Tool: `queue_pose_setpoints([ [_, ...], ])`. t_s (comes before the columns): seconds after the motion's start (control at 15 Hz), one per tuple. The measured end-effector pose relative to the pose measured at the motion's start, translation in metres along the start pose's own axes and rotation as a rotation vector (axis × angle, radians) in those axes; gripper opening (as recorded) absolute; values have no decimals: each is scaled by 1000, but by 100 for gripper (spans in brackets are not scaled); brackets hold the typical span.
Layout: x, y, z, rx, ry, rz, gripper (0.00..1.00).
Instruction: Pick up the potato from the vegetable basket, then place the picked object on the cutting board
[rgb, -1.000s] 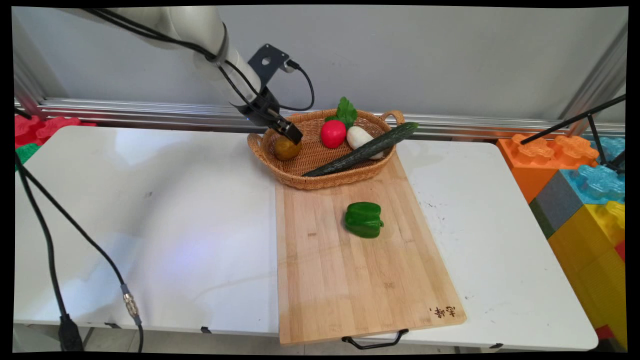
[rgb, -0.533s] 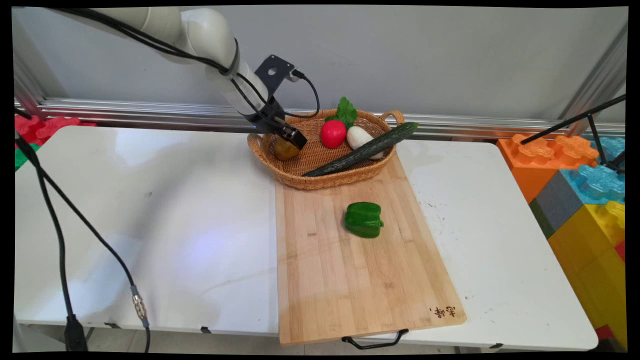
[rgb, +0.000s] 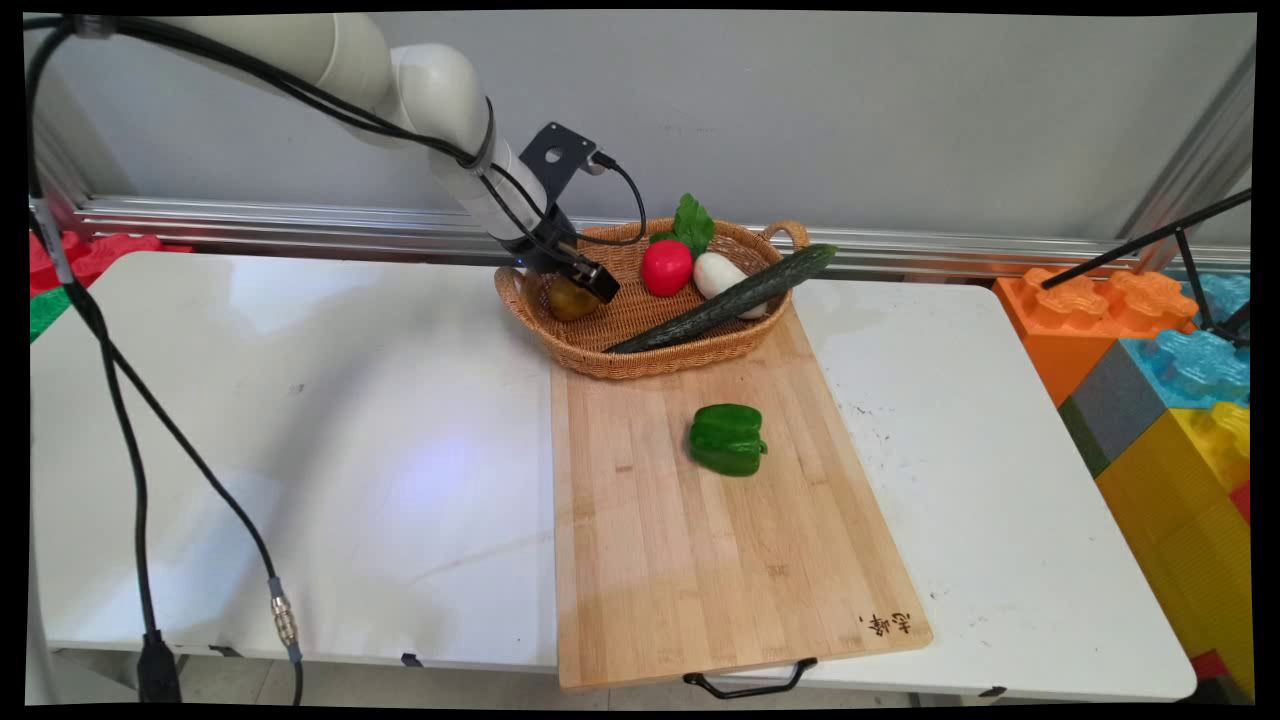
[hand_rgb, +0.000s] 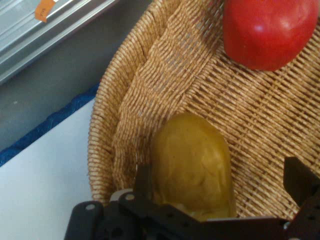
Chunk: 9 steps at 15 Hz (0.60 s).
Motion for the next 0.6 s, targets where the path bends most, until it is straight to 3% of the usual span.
queue_pose_setpoints([
  [0.33, -1, 4, 12, -6, -3, 2, 100],
  [0.4, -2, 5, 14, -9, -4, 5, 0],
  [0.6, -5, 10, 18, -21, -12, 17, 0],
])
